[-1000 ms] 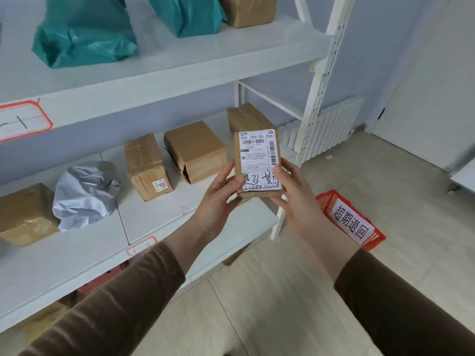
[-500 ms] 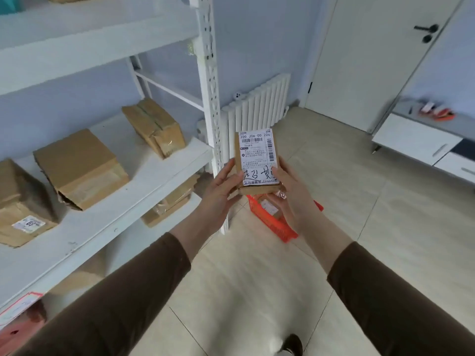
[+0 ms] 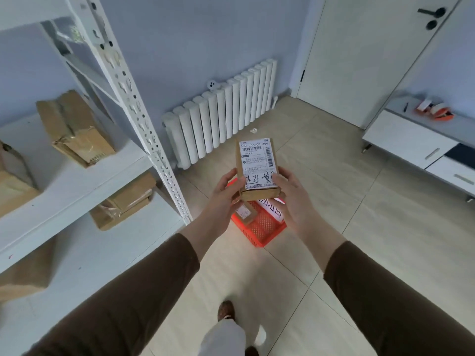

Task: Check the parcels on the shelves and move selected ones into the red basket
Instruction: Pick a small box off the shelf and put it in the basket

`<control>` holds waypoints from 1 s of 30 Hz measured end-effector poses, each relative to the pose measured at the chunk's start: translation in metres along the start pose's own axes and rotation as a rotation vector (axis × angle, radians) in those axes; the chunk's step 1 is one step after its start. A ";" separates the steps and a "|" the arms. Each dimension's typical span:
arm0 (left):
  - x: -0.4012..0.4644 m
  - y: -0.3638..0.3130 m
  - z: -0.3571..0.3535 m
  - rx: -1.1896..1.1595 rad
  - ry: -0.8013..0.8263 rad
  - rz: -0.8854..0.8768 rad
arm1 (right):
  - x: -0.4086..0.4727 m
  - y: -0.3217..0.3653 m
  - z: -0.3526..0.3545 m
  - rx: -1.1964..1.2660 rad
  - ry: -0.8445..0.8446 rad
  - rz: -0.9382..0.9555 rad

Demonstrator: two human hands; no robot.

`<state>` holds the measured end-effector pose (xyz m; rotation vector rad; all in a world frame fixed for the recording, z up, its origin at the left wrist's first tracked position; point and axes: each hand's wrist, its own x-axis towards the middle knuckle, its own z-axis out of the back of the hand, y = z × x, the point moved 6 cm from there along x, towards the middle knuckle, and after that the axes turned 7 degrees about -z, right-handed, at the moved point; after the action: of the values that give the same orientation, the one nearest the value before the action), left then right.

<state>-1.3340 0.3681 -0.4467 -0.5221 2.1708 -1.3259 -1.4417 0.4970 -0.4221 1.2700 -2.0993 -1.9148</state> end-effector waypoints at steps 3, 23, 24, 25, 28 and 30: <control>0.037 0.016 -0.010 -0.017 -0.021 0.024 | 0.039 0.007 0.015 -0.018 0.003 -0.034; 0.269 0.175 -0.054 -0.202 -0.310 0.246 | 0.320 -0.022 0.122 -0.270 0.219 -0.310; 0.279 0.188 -0.058 -0.229 -0.332 0.244 | 0.336 -0.028 0.131 -0.266 0.230 -0.322; 0.290 0.202 -0.060 -0.250 -0.356 0.240 | 0.352 -0.035 0.140 -0.260 0.235 -0.334; 0.317 0.244 -0.067 -0.315 -0.433 0.213 | 0.399 -0.058 0.164 -0.244 0.232 -0.355; 0.333 0.278 -0.066 -0.371 -0.493 0.205 | 0.430 -0.082 0.180 -0.235 0.213 -0.376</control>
<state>-1.6480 0.3446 -0.7517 -0.6645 1.9824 -0.6021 -1.7786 0.4073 -0.7422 1.8150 -1.5685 -1.9710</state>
